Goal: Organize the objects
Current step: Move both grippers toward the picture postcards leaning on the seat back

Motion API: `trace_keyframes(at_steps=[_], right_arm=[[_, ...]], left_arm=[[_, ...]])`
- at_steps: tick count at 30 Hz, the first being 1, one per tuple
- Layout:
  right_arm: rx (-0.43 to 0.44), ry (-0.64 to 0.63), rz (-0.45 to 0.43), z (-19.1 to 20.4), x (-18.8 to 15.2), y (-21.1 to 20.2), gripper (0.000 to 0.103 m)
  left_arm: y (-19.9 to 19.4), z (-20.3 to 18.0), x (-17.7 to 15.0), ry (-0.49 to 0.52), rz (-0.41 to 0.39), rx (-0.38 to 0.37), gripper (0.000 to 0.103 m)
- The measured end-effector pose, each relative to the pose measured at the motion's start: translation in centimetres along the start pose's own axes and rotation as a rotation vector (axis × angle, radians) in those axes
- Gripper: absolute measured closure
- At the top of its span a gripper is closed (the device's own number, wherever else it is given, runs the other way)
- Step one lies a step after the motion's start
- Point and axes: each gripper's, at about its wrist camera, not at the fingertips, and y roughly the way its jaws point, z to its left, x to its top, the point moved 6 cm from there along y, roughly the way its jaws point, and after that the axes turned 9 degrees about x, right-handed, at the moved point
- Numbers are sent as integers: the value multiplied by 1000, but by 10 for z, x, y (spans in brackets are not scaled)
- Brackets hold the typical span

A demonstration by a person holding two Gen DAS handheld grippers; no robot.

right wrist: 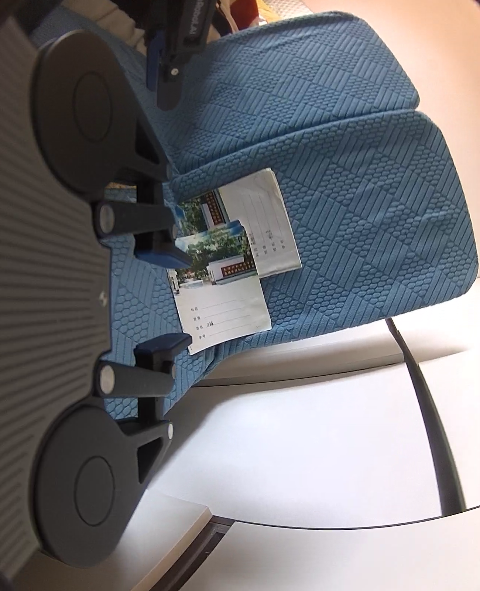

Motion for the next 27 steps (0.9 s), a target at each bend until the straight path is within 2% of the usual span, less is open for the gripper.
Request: trace_keyframes(at_steps=[7, 16, 27], right_arm=[[-15, 3, 1, -15, 5, 34, 62], [34, 53, 34, -24, 6, 96, 62], [30, 139, 147, -47, 3, 184, 61]], left_arm=[[41, -12, 5, 1, 29, 13, 71], [104, -17, 13, -24, 83, 24, 71], [179, -20, 25, -47, 137, 46, 71]])
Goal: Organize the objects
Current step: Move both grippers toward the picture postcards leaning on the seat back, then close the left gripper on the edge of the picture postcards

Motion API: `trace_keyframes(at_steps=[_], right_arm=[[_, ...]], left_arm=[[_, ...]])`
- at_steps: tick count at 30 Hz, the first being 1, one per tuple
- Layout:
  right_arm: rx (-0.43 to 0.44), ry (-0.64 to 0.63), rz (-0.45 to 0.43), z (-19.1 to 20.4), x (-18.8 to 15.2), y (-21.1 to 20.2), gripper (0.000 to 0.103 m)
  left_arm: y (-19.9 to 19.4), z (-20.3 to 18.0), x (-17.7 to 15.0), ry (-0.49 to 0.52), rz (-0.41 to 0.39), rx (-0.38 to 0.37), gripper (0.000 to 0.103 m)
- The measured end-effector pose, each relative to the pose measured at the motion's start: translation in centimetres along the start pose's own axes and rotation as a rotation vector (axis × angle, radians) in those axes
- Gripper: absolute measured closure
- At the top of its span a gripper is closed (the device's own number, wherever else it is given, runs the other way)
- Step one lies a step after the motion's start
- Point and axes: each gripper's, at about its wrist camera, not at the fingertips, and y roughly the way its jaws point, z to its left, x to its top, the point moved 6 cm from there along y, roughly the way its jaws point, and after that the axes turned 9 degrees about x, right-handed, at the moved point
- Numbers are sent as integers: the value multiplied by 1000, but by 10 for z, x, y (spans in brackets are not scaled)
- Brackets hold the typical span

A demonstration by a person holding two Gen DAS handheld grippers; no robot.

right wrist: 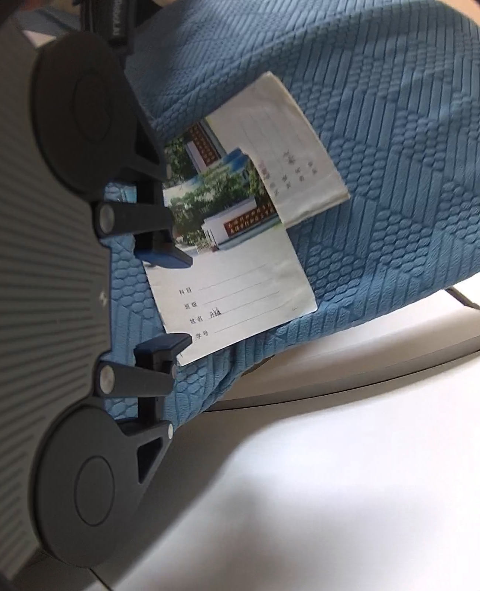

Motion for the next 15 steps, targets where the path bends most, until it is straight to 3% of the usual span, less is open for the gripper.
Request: trace_keyframes(at_steps=[10, 15], right_arm=[[-59, -5, 38, -27, 19, 62, 61], [-32, 59, 51, -44, 25, 78, 61]], left_arm=[[50, -3, 21, -10, 28, 19, 71], [70, -8, 28, 16, 41, 29, 71]])
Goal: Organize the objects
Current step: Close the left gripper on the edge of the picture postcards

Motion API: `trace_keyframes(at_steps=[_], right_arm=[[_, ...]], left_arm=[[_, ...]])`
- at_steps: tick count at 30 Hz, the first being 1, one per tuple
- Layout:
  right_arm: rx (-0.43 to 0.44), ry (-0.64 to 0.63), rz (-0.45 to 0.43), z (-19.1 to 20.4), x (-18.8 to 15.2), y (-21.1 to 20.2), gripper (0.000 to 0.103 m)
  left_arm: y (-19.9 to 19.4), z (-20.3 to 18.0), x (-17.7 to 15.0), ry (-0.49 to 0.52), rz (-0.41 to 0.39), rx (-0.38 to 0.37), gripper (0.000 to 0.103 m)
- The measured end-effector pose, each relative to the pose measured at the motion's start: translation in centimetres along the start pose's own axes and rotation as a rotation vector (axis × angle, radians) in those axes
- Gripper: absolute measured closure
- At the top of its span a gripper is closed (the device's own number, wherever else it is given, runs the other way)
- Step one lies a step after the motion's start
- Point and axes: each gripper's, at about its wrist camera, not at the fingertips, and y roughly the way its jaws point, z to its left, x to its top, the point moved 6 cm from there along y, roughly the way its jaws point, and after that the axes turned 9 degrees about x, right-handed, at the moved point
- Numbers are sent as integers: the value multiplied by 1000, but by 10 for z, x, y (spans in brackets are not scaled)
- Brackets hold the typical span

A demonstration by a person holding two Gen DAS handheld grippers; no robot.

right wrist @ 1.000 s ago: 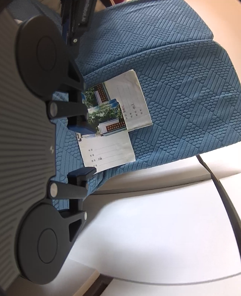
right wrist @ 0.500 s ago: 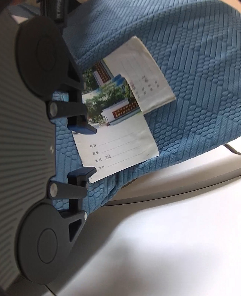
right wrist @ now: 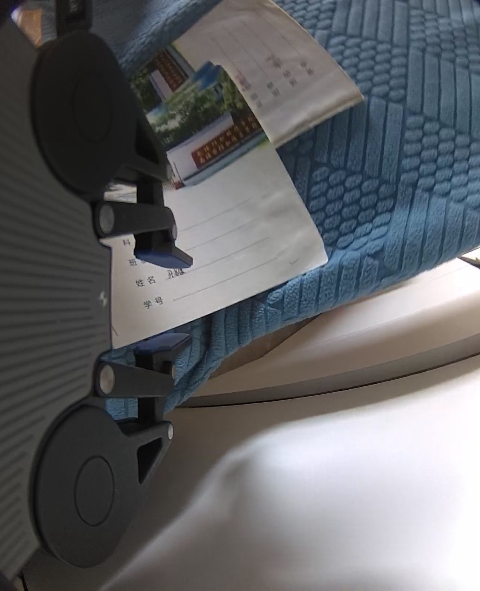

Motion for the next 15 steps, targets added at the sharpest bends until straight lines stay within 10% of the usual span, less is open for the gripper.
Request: trace_keyframes(at_steps=[15], right_arm=[[146, 49, 43, -25, 16, 43, 50]], left_arm=[[37, -16, 7, 76, 8, 23, 71]])
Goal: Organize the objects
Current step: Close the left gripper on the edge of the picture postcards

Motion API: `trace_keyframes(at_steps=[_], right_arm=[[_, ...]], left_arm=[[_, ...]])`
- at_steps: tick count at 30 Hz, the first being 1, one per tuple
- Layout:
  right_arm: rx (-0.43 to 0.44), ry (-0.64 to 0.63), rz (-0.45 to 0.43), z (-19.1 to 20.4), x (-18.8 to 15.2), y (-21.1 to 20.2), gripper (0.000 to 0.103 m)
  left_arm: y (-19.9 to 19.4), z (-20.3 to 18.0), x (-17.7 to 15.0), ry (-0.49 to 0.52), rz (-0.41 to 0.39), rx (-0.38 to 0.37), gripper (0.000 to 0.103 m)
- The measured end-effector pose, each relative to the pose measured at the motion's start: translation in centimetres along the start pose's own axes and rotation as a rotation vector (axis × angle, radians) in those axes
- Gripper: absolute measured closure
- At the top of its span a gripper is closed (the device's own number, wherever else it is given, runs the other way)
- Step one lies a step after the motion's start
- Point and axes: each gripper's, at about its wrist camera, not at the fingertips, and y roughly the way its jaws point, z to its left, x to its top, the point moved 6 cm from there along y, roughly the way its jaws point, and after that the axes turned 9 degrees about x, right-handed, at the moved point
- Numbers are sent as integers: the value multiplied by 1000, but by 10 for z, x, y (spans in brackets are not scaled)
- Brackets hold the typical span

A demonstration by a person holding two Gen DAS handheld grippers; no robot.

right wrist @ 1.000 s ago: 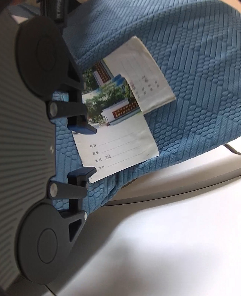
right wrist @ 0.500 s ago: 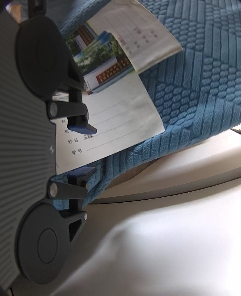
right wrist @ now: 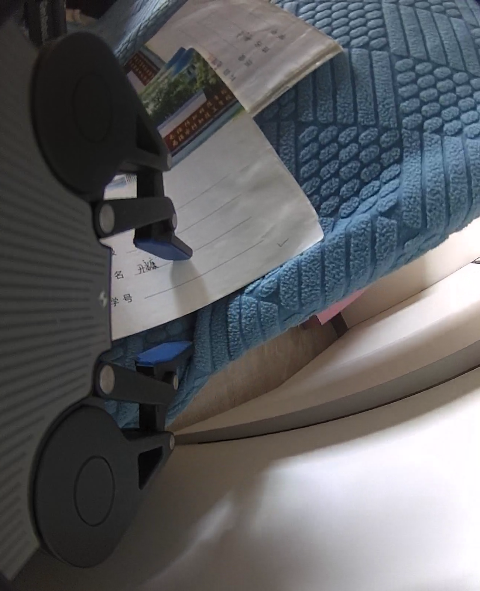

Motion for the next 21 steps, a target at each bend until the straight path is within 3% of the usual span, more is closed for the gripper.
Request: trace_keyframes(at_steps=[5, 7, 11, 21], right_arm=[[105, 55, 16, -14, 9, 6, 50], [144, 83, 20, -19, 11, 6, 52], [203, 123, -3, -29, 19, -3, 53], [533, 242, -96, -30, 38, -44, 54]], left_arm=[[5, -5, 0, 11, 4, 7, 72], [7, -6, -1, 25, 2, 20, 79], [10, -4, 1, 33, 6, 28, 81], [7, -1, 5, 37, 10, 22, 82]])
